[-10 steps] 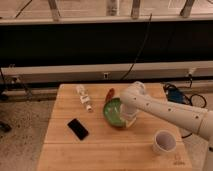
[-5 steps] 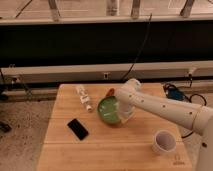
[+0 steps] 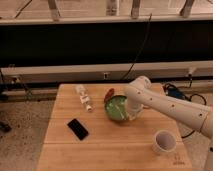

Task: Drag the ceramic bowl in a circle

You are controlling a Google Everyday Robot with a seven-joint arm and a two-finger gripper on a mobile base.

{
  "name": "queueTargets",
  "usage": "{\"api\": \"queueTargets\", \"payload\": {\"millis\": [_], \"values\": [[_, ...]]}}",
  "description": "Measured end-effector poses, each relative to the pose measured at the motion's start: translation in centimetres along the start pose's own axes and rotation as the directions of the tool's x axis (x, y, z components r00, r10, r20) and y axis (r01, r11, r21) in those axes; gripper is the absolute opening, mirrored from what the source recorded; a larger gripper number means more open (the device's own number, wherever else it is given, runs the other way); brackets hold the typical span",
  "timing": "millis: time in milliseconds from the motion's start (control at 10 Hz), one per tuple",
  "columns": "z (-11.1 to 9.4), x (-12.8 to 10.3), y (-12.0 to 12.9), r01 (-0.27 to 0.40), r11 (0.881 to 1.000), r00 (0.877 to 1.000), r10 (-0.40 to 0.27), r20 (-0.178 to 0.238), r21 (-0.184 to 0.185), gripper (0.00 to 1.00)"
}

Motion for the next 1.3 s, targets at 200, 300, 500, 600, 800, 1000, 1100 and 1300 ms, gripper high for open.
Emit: {"api": "queueTargets", "payload": {"millis": [200,300,500,600,800,1000,1100,1300], "values": [[-0.2,0.8,1.1,-0.009,1.0,1.0,0.009,0.004,-0.004,0.0],[-0.1,1.4,2.0,-0.009,1.0,1.0,0.009,0.007,-0.011,0.0],[0.0,2.6,3.2,0.002,1.0,1.0,-0.002,0.004,-0.016,0.0],[0.1,2.5,3.4,0.003,1.0,1.0,-0.003,0.006,-0.019,0.0],[0.4,2.0,3.5,-0.004,1.0,1.0,0.004,0.007,-0.026,0.0],[0.5,0.9,2.8,0.0,1.0,1.0,0.0,0.008,-0.025,0.0],[0.7,0.9,2.9,0.003,1.0,1.0,-0.003,0.006,-0.021,0.0],[0.9,1.6,3.8,0.015,0.999,1.0,-0.015,0.006,-0.03,0.0]]}}
